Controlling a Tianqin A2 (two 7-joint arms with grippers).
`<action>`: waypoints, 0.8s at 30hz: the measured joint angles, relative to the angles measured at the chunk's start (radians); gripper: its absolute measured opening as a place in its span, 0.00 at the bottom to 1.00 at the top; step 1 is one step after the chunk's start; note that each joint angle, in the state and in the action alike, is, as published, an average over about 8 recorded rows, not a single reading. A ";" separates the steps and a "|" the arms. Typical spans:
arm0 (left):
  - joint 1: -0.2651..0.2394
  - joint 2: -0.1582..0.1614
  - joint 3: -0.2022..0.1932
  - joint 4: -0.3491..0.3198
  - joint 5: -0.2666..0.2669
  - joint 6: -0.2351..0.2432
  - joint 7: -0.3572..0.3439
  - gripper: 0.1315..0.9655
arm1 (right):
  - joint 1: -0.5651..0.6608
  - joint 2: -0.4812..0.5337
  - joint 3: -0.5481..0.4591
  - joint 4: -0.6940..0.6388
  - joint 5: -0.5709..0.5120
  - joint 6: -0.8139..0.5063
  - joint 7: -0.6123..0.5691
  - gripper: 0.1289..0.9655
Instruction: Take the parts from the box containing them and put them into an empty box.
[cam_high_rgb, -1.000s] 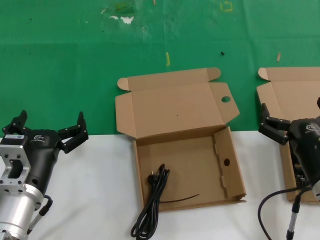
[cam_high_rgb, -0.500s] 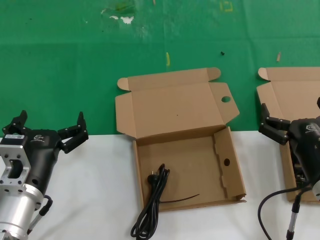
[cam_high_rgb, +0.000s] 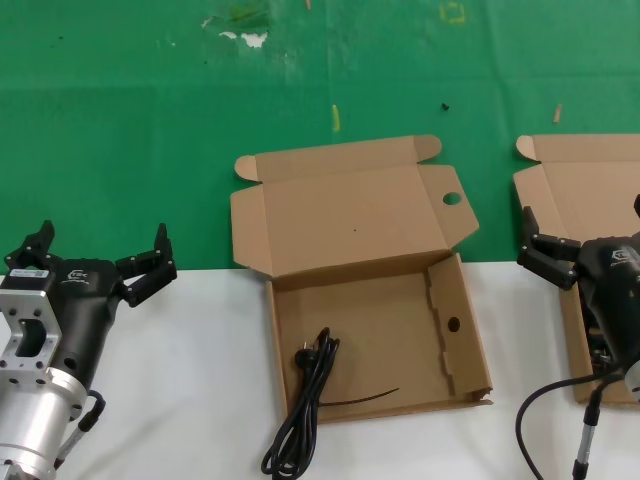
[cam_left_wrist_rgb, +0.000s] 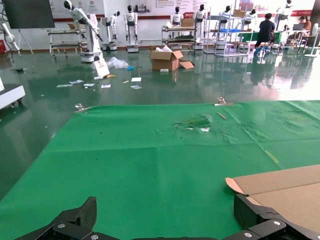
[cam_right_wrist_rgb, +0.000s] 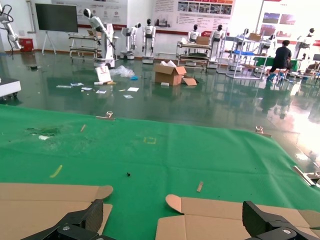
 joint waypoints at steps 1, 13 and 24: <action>0.000 0.000 0.000 0.000 0.000 0.000 0.000 1.00 | 0.000 0.000 0.000 0.000 0.000 0.000 0.000 1.00; 0.000 0.000 0.000 0.000 0.000 0.000 0.000 1.00 | 0.000 0.000 0.000 0.000 0.000 0.000 0.000 1.00; 0.000 0.000 0.000 0.000 0.000 0.000 0.000 1.00 | 0.000 0.000 0.000 0.000 0.000 0.000 0.000 1.00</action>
